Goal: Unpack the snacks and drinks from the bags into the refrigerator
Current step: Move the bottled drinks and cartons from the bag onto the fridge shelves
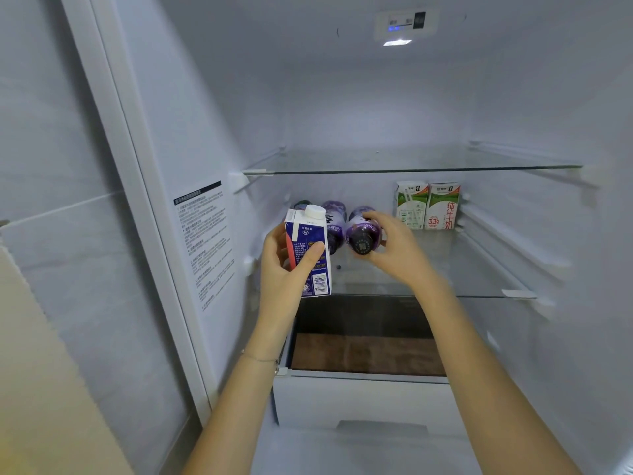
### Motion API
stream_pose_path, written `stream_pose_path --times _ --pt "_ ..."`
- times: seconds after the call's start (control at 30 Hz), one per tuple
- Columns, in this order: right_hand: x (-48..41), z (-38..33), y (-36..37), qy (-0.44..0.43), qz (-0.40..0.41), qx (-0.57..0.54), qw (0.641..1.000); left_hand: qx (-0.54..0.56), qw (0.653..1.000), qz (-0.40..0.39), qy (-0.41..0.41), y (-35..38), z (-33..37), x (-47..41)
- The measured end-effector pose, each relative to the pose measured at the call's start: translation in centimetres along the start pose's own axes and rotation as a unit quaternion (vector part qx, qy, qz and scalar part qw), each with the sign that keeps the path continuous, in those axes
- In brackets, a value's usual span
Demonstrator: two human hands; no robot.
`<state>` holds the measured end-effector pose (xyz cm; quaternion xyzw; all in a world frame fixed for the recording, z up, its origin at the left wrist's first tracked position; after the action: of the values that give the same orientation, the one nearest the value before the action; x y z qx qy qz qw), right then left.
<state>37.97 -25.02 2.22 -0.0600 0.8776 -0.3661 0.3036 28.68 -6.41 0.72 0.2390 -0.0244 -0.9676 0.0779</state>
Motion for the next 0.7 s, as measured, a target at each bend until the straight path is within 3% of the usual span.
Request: stream_pose_path --times 0.7 --pt "0.2 0.7 0.0 0.077 -0.13 -0.116 0.982 0.015 0.999 -0.036 -0.006 1.6 -1.3 -0.8"
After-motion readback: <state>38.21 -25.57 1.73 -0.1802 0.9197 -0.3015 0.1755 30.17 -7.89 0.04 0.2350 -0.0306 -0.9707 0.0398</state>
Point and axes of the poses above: each hand's wrist, its own x-axis away from the middle knuckle, its own y-axis out of the palm, z = x × y, the point moved 4 cm from there along -x, towards the middle knuckle, and after that the axes turned 9 degrees about -z, right-handed, at the moved point
